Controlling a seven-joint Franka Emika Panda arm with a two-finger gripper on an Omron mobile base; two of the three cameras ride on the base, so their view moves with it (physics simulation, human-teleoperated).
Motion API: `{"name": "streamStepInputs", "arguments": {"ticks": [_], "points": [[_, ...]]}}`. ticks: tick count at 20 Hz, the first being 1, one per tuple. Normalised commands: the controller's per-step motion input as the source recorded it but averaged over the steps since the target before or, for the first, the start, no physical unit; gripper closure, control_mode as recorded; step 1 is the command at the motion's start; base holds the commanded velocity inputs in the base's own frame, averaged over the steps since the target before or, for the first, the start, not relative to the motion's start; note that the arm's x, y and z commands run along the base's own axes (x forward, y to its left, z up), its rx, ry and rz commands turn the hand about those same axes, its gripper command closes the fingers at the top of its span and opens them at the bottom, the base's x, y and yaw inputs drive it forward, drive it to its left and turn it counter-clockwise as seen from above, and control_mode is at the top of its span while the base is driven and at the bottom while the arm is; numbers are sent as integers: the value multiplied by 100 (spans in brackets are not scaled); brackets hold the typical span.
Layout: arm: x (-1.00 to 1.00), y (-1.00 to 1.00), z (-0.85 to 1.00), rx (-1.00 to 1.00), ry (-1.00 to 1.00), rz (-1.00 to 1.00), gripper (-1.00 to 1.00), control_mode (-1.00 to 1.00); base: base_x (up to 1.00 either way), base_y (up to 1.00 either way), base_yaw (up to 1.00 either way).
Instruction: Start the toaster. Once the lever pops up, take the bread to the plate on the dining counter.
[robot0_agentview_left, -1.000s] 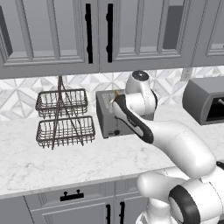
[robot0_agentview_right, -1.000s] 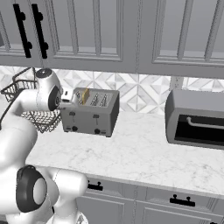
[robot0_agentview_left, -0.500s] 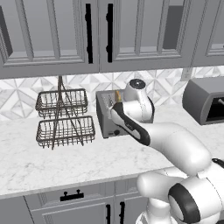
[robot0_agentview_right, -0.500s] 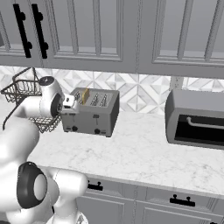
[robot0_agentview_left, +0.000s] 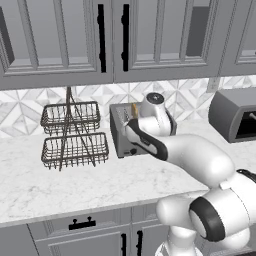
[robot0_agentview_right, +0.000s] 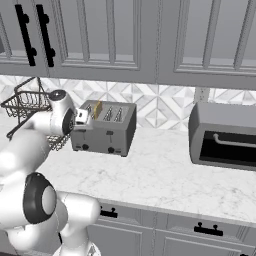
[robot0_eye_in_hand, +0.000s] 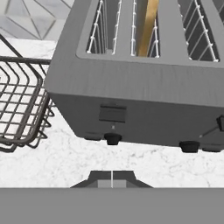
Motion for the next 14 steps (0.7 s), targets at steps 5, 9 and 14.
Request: {"name": "streamStepInputs", "arguments": {"ticks": [5,9,14], "points": [[17,0,0,0,0,0,100,-100,0,0,0],[8,0,-12,0,0,0,100,-100,0,0,0],[6,0,-8,0,-1,0,100,-100,0,0,0]]}}
